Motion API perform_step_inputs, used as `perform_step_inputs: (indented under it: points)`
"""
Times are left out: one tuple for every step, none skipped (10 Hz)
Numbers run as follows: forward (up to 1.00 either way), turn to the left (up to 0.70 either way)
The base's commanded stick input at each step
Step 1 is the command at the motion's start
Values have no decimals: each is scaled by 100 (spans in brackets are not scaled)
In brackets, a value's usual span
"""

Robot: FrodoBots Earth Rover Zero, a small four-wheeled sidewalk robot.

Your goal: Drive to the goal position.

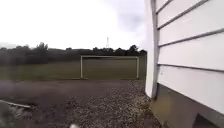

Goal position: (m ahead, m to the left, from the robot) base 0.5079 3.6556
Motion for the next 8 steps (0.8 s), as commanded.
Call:
perform_step_inputs:
  points:
    - [2,0]
    - [4,0]
    - [2,0]
    - [1,0]
    - [3,0]
    - [1,0]
    - [3,0]
    - [2,0]
